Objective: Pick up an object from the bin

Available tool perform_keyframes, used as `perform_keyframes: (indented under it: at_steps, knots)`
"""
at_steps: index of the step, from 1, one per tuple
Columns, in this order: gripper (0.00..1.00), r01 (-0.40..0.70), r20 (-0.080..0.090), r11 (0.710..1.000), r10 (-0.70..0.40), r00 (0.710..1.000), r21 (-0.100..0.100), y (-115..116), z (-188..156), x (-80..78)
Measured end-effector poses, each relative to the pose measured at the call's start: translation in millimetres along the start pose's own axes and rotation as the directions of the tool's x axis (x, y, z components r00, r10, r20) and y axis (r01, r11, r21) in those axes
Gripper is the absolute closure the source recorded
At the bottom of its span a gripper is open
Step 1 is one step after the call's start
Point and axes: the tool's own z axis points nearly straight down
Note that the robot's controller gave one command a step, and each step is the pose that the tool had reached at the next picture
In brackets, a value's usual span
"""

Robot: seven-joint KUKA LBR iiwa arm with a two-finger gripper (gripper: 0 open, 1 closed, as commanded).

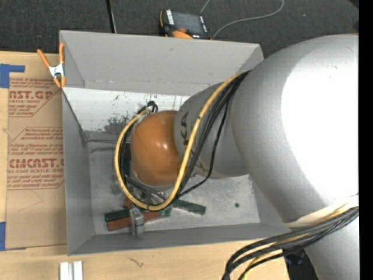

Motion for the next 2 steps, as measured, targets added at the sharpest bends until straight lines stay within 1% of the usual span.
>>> perform_keyframes:
  at_steps: [1, 2]
  knots:
    - [1.00, 0.001, -0.006, 1.000, -0.001, 1.000, 0.000, 0.6, 1.2, 1.8]
    - [1.00, 0.000, -0.006, 1.000, 0.000, 1.000, 0.000, 1.1, -0.7, 2.1]
